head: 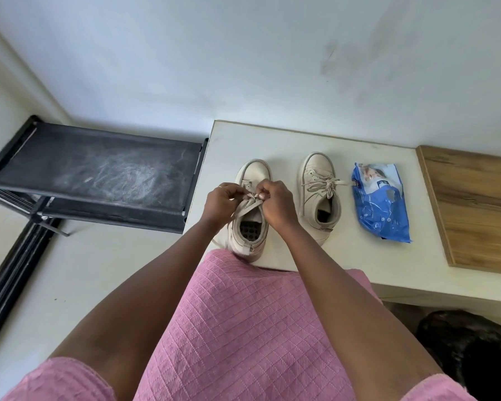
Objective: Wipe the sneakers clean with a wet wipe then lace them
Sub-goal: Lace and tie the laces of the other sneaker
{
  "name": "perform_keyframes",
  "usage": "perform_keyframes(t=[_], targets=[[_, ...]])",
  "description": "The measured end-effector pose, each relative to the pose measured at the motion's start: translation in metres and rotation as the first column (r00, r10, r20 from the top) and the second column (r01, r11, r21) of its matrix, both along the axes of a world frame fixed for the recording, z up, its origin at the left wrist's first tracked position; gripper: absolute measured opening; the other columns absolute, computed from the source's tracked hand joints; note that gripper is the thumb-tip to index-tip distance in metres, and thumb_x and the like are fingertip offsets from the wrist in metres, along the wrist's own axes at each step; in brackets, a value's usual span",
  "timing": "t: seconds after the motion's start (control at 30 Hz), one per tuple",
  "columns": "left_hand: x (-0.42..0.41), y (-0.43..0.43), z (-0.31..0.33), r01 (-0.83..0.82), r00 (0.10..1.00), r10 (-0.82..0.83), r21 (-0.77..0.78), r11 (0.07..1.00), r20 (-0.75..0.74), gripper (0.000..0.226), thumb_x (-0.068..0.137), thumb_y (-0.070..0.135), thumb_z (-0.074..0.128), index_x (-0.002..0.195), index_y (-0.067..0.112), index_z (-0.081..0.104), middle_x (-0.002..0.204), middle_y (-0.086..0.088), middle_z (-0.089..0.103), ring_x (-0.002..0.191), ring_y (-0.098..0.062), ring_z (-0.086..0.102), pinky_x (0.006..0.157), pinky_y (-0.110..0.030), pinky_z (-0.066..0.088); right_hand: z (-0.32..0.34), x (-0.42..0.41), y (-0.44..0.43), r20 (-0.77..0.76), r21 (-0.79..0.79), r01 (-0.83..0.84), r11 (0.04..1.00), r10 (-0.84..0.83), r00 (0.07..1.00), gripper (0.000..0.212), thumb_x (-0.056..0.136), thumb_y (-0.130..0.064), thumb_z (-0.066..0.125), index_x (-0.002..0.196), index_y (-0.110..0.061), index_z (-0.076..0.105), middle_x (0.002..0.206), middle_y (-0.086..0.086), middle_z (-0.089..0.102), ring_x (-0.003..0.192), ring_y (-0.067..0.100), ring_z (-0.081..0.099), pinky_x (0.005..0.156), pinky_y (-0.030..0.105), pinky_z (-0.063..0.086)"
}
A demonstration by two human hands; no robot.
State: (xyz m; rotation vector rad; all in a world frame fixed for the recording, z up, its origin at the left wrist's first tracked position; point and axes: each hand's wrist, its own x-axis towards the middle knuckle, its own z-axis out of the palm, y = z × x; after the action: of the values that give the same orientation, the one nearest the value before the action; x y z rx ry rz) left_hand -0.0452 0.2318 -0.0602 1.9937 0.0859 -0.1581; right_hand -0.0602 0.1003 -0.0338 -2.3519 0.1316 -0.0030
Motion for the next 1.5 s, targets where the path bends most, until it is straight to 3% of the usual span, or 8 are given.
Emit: perform_keyframes(t=[0.3,0.47,0.63,0.73,0.83,1.03,1.2,1.5], targets=[[-0.003,0.001,-0.004,0.001,0.999,0.0,-0.015,1.0,0.052,0.018,0.084,0.002,0.065,0.101,0.002,0.071,0.106,-0.01,0.065,0.091,-0.014,0.059,0.073,0.003,0.038,-0.002,-0.004,-0.003,-0.08,0.313,0.131,0.941,-0.111,0.991,0.019,0.089,0.003,0.05,0.091,-0.01,0.064,0.088,-0.001,0.061,0.085,0.016,0.057,0.073,0.023,0.041],[0.007,-0.008,0.001,0.032,0.991,-0.038,0.042,0.999,0.13,0.021,0.085,-0.011,0.051,0.089,0.005,0.065,0.102,-0.006,0.05,0.078,-0.011,0.052,0.076,-0.012,0.041,-0.011,-0.007,-0.011,-0.182,0.401,0.204,0.893,-0.14,0.973,0.024,0.082,0.007,0.06,0.099,-0.007,0.072,0.098,0.009,0.071,0.089,0.018,0.064,0.09,0.036,0.052],[-0.001,-0.007,-0.001,0.092,0.959,-0.121,0.122,0.988,0.255,0.033,0.085,-0.013,0.039,0.104,0.005,0.059,0.099,-0.004,0.047,0.085,-0.015,0.05,0.08,-0.013,0.039,-0.008,-0.005,-0.012,-0.146,0.322,0.208,0.924,-0.169,0.975,0.018,0.077,0.003,0.068,0.091,-0.006,0.074,0.091,0.011,0.072,0.088,0.022,0.067,0.087,0.035,0.053],[-0.005,0.001,-0.006,0.015,0.998,-0.007,-0.119,0.993,0.068,0.043,0.086,-0.011,0.039,0.088,0.027,0.057,0.08,0.006,0.058,0.076,-0.007,0.058,0.073,-0.023,0.043,-0.001,-0.003,-0.012,-0.085,0.157,0.104,0.982,-0.092,0.992,0.016,0.085,0.003,0.058,0.093,-0.003,0.07,0.095,0.013,0.07,0.087,0.022,0.062,0.072,0.017,0.041],[-0.008,0.007,-0.011,-0.028,0.999,0.022,-0.161,0.986,-0.04,0.032,0.093,-0.003,0.044,0.085,0.021,0.064,0.082,0.003,0.065,0.074,-0.004,0.059,0.077,-0.029,0.046,0.0,-0.003,-0.008,-0.046,0.039,0.013,0.999,-0.012,0.999,0.021,0.091,0.001,0.044,0.102,-0.005,0.061,0.094,0.014,0.066,0.088,0.029,0.059,0.07,0.03,0.041],[-0.005,0.006,-0.005,0.076,0.995,-0.079,0.057,0.996,0.061,0.018,0.085,0.003,0.063,0.101,0.004,0.072,0.105,-0.008,0.068,0.093,-0.014,0.06,0.077,-0.001,0.037,-0.003,-0.001,-0.011,-0.114,0.242,0.106,0.964,-0.081,0.99,0.015,0.093,-0.005,0.047,0.101,-0.011,0.059,0.085,0.007,0.059,0.078,0.023,0.054,0.069,0.031,0.042],[-0.001,-0.005,0.003,0.048,0.999,-0.049,0.06,0.997,0.014,0.028,0.087,-0.006,0.05,0.108,0.007,0.062,0.09,-0.007,0.065,0.084,-0.019,0.06,0.069,-0.02,0.043,-0.007,-0.008,-0.02,-0.208,0.333,0.136,0.933,-0.068,0.976,0.023,0.084,0.0,0.062,0.106,-0.005,0.068,0.098,0.01,0.068,0.089,0.017,0.06,0.093,0.041,0.049],[-0.015,0.005,-0.006,0.009,1.0,-0.009,-0.088,0.996,0.002,0.025,0.092,0.002,0.05,0.098,0.026,0.056,0.089,-0.003,0.067,0.082,-0.016,0.061,0.075,-0.029,0.047,-0.009,-0.005,-0.016,-0.027,0.003,-0.04,0.999,0.04,0.999,0.02,0.087,0.002,0.051,0.095,-0.006,0.066,0.095,0.013,0.067,0.087,0.029,0.06,0.071,0.029,0.041]])
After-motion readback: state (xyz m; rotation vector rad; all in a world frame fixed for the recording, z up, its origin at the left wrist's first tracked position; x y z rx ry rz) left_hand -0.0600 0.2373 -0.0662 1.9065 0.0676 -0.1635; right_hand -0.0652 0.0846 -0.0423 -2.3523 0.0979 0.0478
